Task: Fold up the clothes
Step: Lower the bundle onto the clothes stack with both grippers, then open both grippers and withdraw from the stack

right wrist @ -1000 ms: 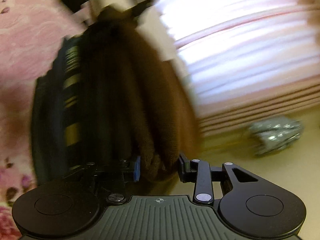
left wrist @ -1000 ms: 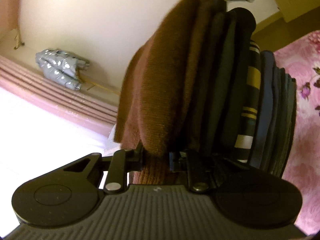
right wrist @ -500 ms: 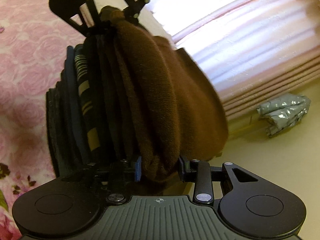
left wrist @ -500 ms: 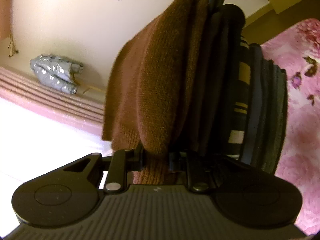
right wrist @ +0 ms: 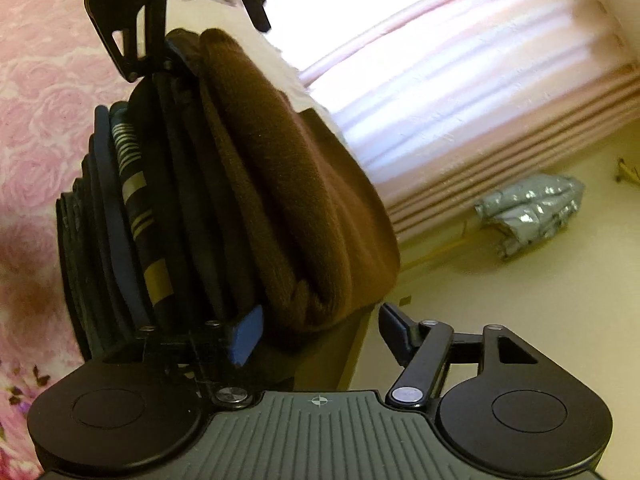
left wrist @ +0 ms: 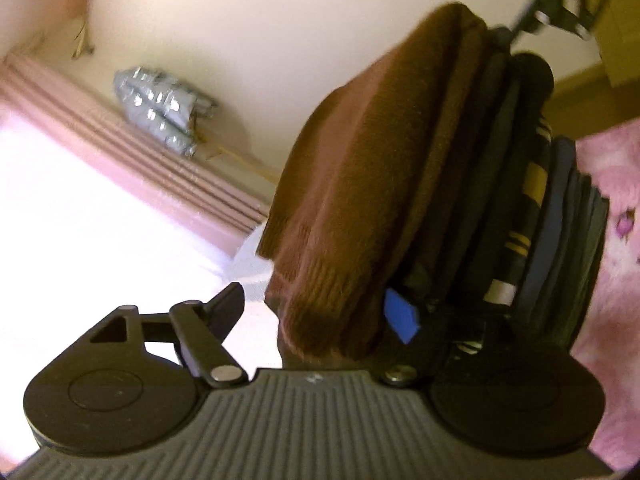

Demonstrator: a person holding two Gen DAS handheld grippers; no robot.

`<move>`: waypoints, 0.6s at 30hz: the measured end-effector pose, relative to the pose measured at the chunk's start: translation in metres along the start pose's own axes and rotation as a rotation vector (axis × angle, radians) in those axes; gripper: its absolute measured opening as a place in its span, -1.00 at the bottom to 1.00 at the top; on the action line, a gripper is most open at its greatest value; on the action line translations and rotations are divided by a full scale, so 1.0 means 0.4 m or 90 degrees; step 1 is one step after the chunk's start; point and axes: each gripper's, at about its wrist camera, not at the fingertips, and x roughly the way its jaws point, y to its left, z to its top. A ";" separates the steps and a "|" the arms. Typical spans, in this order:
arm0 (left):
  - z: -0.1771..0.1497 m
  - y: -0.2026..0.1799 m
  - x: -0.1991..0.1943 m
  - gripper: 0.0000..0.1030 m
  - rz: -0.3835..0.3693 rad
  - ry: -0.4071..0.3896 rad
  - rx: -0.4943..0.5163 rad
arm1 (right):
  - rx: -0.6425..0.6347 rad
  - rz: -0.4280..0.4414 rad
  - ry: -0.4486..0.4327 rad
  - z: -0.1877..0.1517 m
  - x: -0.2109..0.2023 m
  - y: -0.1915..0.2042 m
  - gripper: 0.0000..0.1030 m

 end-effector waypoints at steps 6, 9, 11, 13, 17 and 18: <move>-0.031 -0.001 -0.043 0.43 -0.024 0.032 -0.099 | 0.064 0.005 0.018 -0.019 -0.061 0.052 0.29; -0.044 -0.015 -0.069 0.44 -0.043 0.050 -0.145 | 0.099 0.016 0.027 -0.030 -0.086 0.083 0.29; -0.047 -0.022 -0.083 0.44 -0.049 0.059 -0.168 | 0.123 0.023 0.032 -0.037 -0.098 0.102 0.29; -0.049 -0.034 -0.103 0.44 -0.054 0.065 -0.187 | 0.142 0.032 0.032 -0.038 -0.106 0.115 0.29; -0.057 -0.049 -0.139 0.45 -0.059 0.070 -0.221 | 0.175 0.051 0.031 -0.039 -0.127 0.137 0.29; -0.060 -0.053 -0.142 0.46 -0.059 0.073 -0.233 | 0.186 0.055 0.031 -0.039 -0.130 0.137 0.29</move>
